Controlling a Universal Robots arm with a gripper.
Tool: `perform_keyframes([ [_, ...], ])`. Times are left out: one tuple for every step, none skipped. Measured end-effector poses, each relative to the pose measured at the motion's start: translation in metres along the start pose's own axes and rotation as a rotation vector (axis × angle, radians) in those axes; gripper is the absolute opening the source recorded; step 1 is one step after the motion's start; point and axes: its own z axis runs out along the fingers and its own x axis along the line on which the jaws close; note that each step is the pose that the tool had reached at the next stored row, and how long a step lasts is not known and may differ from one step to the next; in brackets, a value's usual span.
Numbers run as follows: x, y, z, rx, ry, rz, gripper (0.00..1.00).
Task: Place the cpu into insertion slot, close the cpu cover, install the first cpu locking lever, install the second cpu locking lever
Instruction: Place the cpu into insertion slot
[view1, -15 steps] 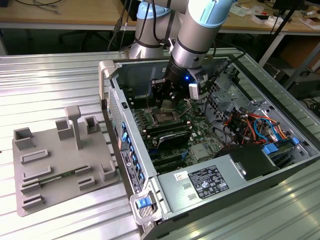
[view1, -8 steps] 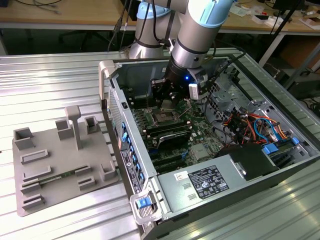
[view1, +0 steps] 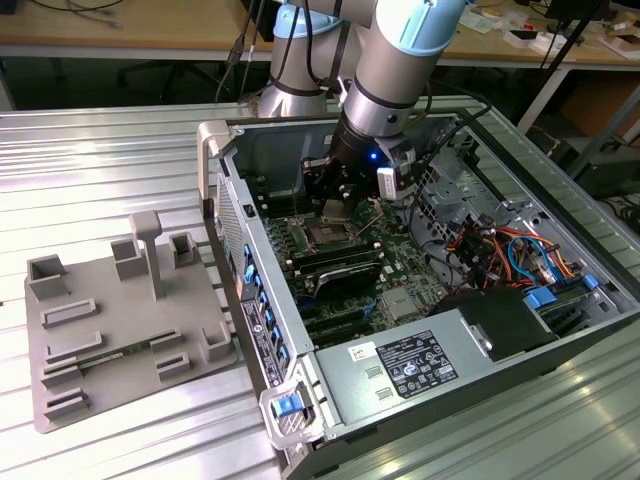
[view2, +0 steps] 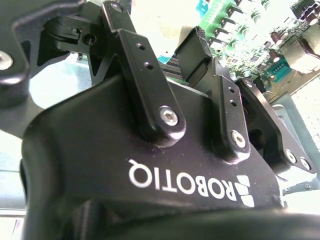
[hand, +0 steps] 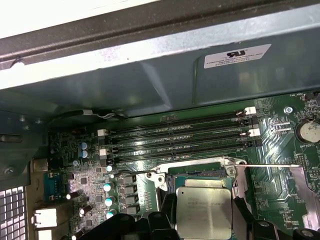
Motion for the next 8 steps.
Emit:
perform_keyframes([
  [0.0, 0.0, 0.0, 0.0, -0.0001, 0.0, 0.55],
  [0.0, 0.0, 0.0001, -0.0001, -0.0001, 0.001, 0.55],
  [0.0, 0.0, 0.0001, -0.0001, -0.0001, 0.002, 0.55],
  [0.0, 0.0, 0.0001, -0.0001, -0.0002, 0.003, 0.55],
  [0.0, 0.0, 0.0001, -0.0001, -0.0003, 0.004, 0.55],
  [0.0, 0.0, 0.0001, -0.0001, -0.0004, 0.004, 0.55],
  [0.0, 0.0, 0.0001, -0.0001, -0.0004, 0.004, 0.55],
  [0.0, 0.0, 0.0001, -0.0001, -0.0004, 0.005, 0.55],
])
